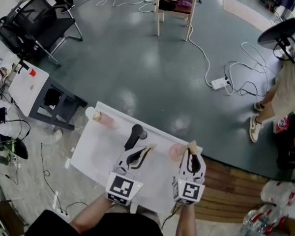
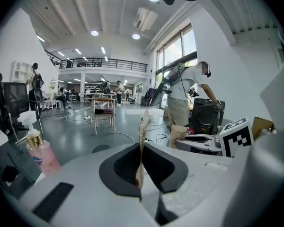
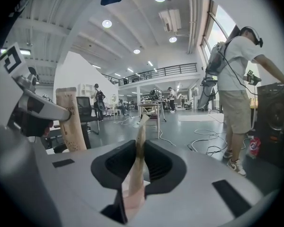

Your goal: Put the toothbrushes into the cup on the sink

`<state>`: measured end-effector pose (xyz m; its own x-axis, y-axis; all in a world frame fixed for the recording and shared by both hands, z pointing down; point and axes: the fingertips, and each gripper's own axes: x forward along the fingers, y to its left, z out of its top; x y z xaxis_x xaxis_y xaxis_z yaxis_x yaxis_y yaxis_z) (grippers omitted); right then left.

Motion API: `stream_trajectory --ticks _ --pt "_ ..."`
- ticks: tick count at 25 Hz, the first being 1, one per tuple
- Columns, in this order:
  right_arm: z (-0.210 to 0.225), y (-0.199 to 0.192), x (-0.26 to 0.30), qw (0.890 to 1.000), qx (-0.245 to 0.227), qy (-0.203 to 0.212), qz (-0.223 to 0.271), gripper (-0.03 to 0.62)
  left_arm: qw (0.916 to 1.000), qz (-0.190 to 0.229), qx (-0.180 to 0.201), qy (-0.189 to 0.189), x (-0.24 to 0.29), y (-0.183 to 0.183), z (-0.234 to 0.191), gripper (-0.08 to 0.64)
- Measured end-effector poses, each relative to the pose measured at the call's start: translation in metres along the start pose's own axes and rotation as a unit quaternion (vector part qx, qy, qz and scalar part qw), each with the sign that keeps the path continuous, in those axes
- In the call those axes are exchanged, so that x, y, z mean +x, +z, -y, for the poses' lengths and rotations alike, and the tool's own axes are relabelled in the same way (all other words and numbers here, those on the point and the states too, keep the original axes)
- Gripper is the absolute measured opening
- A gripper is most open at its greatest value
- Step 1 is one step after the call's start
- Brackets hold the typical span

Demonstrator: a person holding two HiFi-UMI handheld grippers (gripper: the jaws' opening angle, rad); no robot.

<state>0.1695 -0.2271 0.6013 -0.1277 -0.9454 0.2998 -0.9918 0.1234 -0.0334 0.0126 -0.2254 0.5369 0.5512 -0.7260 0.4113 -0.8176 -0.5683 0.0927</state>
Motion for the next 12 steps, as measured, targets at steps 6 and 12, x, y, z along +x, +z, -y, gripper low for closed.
stream_trajectory --ticks 6,12 --pt "-0.003 0.006 0.001 1.0 0.006 -0.003 0.003 0.208 0.9999 -0.003 -0.01 0.0 -0.006 -0.001 -0.001 0.013" --pt "-0.005 0.014 -0.005 1.0 0.009 -0.007 0.004 0.23 1.0 0.008 -0.004 -0.003 -0.013 0.004 0.0 0.014"
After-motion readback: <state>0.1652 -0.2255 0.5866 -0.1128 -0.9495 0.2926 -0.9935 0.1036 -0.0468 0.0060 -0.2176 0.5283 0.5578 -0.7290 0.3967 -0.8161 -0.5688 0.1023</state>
